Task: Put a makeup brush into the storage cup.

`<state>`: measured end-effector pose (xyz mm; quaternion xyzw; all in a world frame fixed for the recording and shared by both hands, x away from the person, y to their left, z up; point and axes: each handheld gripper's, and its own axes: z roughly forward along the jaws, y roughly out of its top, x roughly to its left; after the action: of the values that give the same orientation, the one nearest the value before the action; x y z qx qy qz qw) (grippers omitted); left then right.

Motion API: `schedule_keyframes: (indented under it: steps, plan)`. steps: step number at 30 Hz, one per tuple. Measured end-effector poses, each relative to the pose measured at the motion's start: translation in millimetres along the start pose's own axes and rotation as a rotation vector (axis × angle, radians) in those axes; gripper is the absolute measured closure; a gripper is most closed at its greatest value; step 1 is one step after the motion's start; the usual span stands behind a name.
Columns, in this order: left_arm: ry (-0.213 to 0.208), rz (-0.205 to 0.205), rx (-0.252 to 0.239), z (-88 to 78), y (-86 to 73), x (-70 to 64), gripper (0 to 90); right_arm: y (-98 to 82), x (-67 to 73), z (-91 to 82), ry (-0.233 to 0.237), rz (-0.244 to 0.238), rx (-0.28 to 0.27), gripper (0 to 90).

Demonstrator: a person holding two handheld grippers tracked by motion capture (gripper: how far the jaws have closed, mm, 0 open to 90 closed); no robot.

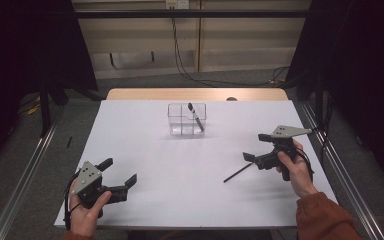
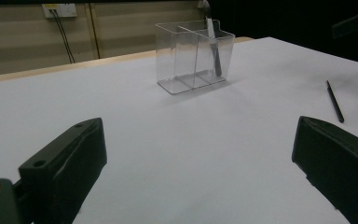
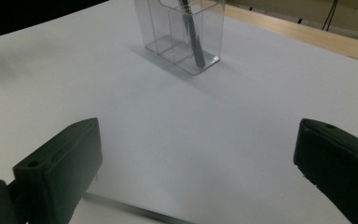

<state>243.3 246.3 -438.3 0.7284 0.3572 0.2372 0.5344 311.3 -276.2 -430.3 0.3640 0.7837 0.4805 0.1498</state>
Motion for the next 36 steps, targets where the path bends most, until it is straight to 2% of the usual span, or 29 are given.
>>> schedule_keyframes:
  steps: [3,5,7,9,10,12,18,20,28,31,36]
  plan:
    - [0.001,-0.001,-0.001,0.0,0.0,0.1,3.0,4.0,-1.7,0.3,0.007,-0.003,0.033,0.7]
    - [0.006,0.001,0.001,0.1,-0.2,0.1,3.0,7.0,-3.9,0.8,0.039,-0.004,0.077,1.0]
    - [0.004,0.007,0.0,0.2,-0.2,0.2,3.0,9.8,-5.9,1.9,0.052,-0.009,0.109,1.1]
    - [0.002,0.007,0.001,0.2,-0.3,0.0,3.0,12.2,-8.7,3.0,0.093,0.006,0.145,1.3]
    - [0.001,0.007,0.001,0.2,-0.4,-0.7,3.0,13.4,-9.9,3.5,0.099,0.008,0.166,1.4]
    - [0.002,0.019,0.008,0.4,-0.3,-1.4,3.1,15.6,-10.5,5.1,0.091,-0.009,0.207,1.4]
    - [-0.002,0.013,0.012,1.2,-0.6,-1.1,3.0,22.2,-11.6,9.5,0.121,-0.045,0.32,2.0]
    - [-0.002,0.01,0.013,1.3,-0.6,-1.2,3.0,24.5,-11.3,10.7,0.119,-0.072,0.353,2.1]
    - [-0.005,0.012,0.012,1.0,-0.4,-0.6,3.0,28.4,-11.8,14.2,0.128,-0.148,0.434,2.8]
    - [-0.005,0.014,0.015,1.1,-0.4,-0.5,3.1,29.7,-13.3,13.8,0.134,-0.153,0.449,2.9]
    - [-0.005,0.013,0.012,2.2,-1.7,1.7,3.3,30.1,-18.5,14.7,0.149,-0.191,0.519,4.1]
